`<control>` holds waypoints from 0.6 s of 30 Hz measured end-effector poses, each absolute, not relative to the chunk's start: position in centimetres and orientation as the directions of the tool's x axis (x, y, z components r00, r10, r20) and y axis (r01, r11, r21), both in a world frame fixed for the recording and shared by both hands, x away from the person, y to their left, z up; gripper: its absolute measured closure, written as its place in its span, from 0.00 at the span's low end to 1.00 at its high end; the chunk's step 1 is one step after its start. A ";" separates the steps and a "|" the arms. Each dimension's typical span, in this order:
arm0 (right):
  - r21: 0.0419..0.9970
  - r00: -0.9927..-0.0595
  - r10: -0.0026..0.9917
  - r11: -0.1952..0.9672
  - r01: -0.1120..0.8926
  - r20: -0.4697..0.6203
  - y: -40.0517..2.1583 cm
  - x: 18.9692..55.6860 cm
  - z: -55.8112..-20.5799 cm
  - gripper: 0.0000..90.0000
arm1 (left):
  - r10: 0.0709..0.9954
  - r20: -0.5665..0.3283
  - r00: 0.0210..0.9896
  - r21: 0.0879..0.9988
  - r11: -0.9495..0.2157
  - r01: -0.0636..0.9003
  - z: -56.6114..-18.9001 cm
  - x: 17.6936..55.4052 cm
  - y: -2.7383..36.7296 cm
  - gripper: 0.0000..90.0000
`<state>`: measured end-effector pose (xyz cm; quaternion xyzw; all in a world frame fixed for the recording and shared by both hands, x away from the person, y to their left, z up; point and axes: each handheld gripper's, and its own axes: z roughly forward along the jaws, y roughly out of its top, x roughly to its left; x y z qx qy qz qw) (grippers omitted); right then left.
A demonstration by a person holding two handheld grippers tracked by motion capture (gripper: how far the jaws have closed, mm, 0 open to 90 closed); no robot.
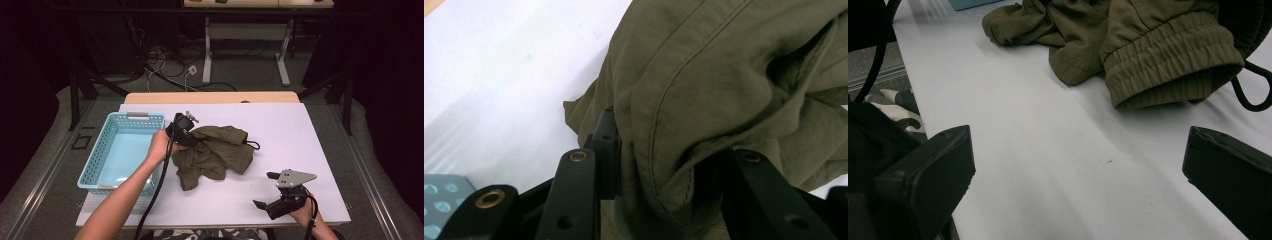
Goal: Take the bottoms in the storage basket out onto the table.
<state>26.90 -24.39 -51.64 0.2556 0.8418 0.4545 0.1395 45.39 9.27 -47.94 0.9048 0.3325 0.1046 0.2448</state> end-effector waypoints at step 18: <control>0.834 -0.829 0.559 0.459 0.305 -0.004 -24.5 26.6 -51.6 0.00 | 0.667 0.054 0.743 0.538 -0.646 0.542 -46.6 43.9 10.0 0.12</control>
